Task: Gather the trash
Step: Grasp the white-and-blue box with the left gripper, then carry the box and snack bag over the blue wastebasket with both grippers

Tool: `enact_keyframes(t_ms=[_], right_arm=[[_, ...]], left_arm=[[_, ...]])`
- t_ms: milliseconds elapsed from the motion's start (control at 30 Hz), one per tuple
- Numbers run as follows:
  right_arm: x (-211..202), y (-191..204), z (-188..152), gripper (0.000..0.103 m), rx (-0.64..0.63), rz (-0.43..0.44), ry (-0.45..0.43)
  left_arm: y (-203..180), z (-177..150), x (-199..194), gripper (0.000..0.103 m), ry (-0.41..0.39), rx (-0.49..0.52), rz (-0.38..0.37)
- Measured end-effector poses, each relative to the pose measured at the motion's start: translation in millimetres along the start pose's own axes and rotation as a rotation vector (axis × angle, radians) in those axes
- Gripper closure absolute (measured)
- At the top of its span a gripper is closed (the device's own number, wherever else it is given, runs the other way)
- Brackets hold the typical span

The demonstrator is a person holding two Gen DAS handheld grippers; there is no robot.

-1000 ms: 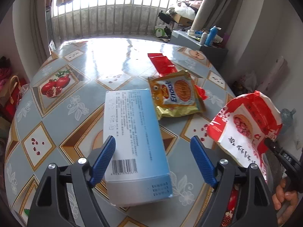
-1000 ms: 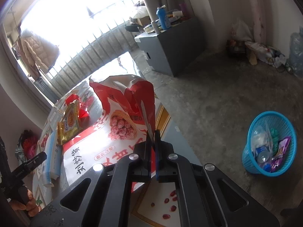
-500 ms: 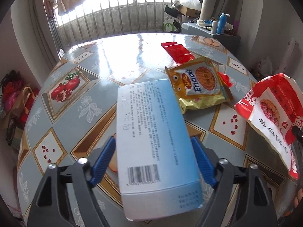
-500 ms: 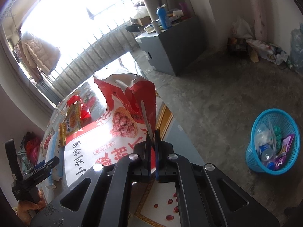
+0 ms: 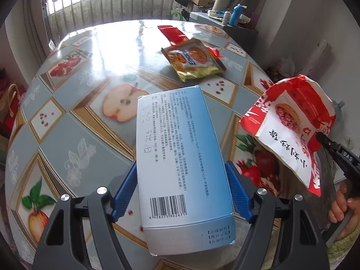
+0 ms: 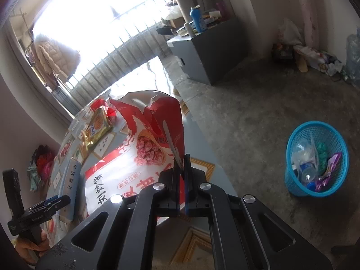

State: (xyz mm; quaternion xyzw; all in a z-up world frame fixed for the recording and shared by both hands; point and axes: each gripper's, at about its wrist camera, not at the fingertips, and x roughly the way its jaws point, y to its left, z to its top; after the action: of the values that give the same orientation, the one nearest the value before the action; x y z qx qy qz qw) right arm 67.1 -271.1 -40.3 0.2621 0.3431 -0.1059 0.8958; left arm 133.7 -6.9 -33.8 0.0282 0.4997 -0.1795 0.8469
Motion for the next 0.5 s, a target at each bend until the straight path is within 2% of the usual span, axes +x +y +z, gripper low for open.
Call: enact_keyframes(t_ms=[100, 167, 333, 400, 500], right_arm=[[-9, 0, -10, 0.101, -0.018, 0.017, 0.023], [-13, 1, -15, 0.098, -0.018, 0.024, 0.032], [-16, 4, -19, 0.094, -0.015, 0.050, 0.036], [-16, 5, -19, 0.085, -0.014, 0.058, 0.039], [-13, 6, -18, 0.078, -0.006, 0.072, 0.045]], left_arm=[[-13, -14, -2, 0.029, 0.034, 0.009, -0.056], [-18, -20, 2, 0.025, 0.055, -0.002, -0.072], [-21, -17, 9, 0.021, 0.038, -0.017, -0.054], [-20, -13, 11, 0.021, 0.027, -0.026, -0.050], [-21, -10, 14, 0.021, 0.007, -0.020, -0.037]])
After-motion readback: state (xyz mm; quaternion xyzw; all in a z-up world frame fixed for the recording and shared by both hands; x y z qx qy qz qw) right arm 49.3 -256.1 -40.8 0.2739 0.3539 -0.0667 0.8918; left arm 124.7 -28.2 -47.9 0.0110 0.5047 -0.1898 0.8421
